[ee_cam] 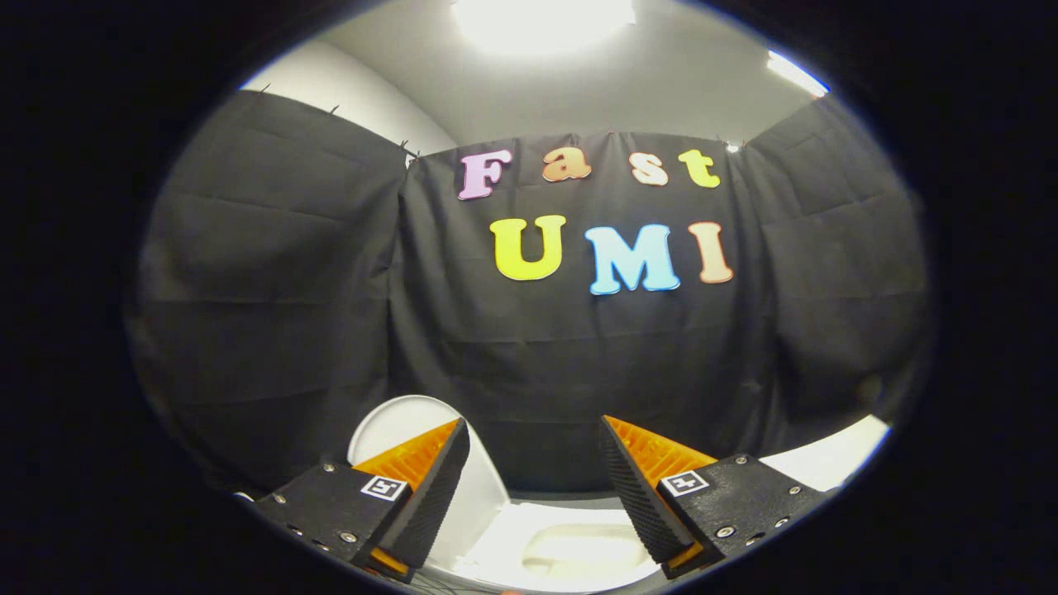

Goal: Open the toilet lid.

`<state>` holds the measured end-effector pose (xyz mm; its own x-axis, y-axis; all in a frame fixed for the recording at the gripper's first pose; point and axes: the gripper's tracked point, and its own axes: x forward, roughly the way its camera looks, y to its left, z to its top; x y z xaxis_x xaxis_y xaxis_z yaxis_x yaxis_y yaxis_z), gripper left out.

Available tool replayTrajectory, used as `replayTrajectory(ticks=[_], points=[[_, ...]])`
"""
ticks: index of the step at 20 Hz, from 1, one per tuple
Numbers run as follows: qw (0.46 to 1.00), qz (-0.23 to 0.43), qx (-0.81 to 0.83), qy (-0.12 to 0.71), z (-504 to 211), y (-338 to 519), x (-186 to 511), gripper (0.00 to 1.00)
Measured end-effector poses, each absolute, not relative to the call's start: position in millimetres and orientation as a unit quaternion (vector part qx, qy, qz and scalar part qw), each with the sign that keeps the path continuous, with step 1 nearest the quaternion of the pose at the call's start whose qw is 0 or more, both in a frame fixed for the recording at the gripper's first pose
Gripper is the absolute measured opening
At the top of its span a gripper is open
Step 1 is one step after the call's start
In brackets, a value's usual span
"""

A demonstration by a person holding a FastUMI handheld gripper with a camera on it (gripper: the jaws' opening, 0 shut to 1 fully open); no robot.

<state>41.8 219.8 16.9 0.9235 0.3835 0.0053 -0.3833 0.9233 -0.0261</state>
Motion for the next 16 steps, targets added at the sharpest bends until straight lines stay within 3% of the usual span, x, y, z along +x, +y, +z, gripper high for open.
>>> replayTrajectory(ticks=[9,16], points=[[0.990,0.141,-0.016,-0.009,-15,113,39,0.96],[0.992,0.116,0.002,0.043,-56,63,39,0.96]])
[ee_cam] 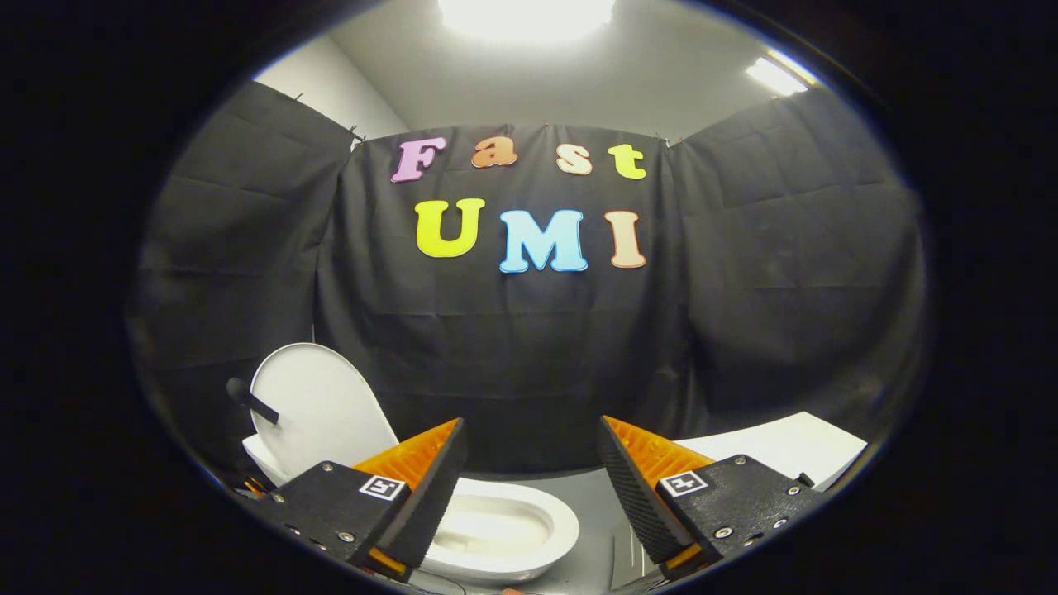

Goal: Open the toilet lid.

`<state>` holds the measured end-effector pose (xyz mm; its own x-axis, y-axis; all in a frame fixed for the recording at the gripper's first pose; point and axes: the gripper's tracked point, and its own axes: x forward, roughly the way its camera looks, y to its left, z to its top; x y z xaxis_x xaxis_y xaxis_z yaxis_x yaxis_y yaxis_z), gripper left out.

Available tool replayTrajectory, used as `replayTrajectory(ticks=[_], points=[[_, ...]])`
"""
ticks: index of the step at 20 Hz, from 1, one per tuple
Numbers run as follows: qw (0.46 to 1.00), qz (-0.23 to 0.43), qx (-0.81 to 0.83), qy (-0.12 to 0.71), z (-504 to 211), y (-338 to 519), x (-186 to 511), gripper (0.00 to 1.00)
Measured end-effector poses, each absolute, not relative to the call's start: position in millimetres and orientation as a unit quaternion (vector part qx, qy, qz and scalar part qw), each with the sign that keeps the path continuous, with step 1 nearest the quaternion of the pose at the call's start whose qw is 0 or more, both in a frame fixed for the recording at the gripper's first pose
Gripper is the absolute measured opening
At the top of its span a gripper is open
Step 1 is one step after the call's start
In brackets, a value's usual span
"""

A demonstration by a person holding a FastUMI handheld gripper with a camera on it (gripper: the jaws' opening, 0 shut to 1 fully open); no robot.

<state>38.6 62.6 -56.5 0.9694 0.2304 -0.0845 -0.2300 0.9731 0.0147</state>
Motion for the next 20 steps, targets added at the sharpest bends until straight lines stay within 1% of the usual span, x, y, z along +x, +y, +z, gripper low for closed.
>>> replayTrajectory(ticks=[5,10,20], points=[[0.994,0.105,0.010,0.028,-50,26,21,0.96],[0.997,0.065,0.012,0.028,-53,-14,7,0.96],[0.998,0.055,0.005,0.017,-42,-15,-5,0.96]])
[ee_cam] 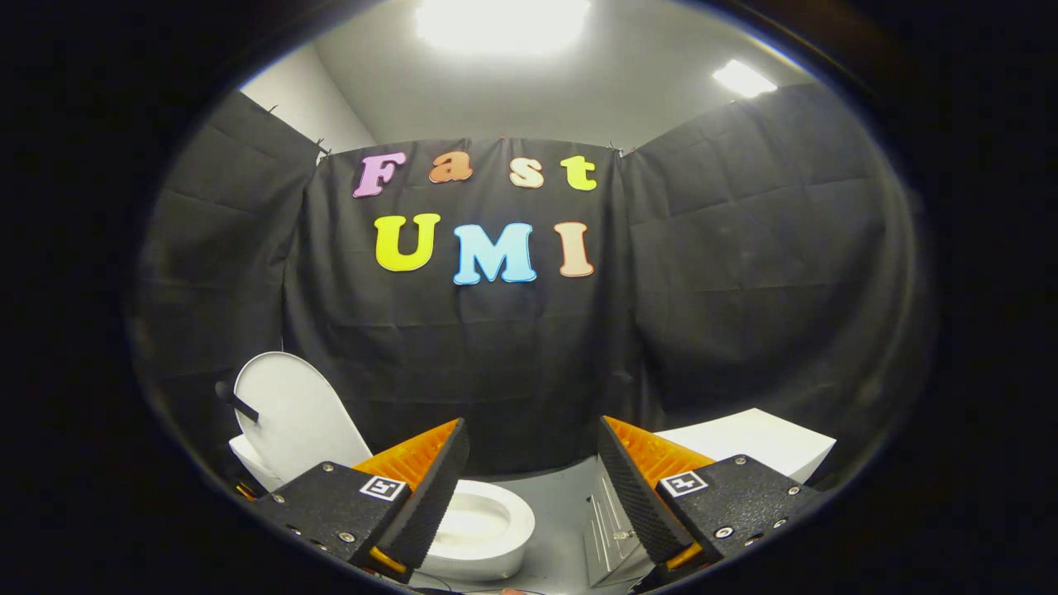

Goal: Open the toilet lid.

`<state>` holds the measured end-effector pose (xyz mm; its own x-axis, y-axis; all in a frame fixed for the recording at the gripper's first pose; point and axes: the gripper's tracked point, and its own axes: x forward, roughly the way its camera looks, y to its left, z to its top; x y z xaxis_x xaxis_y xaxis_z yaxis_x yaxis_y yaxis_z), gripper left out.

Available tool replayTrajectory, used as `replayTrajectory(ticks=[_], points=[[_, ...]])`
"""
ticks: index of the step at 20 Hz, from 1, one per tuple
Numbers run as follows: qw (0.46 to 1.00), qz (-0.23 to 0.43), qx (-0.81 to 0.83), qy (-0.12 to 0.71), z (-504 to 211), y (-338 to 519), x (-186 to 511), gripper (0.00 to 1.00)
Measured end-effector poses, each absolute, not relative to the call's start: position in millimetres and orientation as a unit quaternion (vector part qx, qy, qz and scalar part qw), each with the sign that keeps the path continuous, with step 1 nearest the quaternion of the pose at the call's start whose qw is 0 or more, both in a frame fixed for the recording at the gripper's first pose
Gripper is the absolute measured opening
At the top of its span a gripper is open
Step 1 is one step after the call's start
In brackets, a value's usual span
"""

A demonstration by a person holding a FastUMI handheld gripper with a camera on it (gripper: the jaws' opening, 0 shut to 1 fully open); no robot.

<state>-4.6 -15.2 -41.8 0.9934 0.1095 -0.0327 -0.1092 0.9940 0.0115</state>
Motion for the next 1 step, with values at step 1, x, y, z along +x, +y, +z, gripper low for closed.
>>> replayTrajectory(ticks=[1], points=[[0.998,0.056,0.005,0.017,-42.2,-14.6,-5.0,0.96]])
